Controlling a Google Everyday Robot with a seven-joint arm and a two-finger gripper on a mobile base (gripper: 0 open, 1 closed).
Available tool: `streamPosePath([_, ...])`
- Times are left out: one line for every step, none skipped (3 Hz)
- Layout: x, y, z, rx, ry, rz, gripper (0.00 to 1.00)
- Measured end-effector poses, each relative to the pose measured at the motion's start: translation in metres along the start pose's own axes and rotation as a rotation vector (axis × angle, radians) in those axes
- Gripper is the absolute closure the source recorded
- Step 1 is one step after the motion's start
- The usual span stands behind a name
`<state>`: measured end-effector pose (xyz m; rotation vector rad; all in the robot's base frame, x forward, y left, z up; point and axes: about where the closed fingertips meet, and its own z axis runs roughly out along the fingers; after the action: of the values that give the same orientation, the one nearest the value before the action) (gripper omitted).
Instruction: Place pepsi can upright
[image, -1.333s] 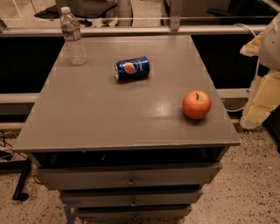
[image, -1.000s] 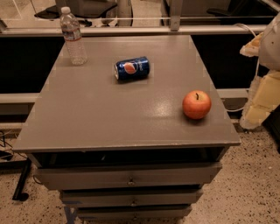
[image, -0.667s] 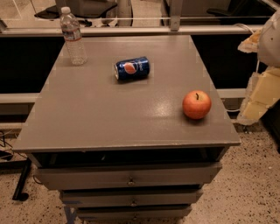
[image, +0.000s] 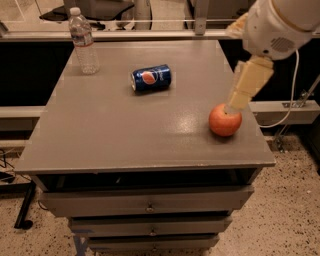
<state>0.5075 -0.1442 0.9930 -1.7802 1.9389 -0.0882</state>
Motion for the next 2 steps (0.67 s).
streamPosePath([-0.035,-0.03,0.019,0.054,-0.072,-0.088,0.0])
streamPosePath([-0.065,-0.051,0.042,0.077,-0.13,-0.161,0.0])
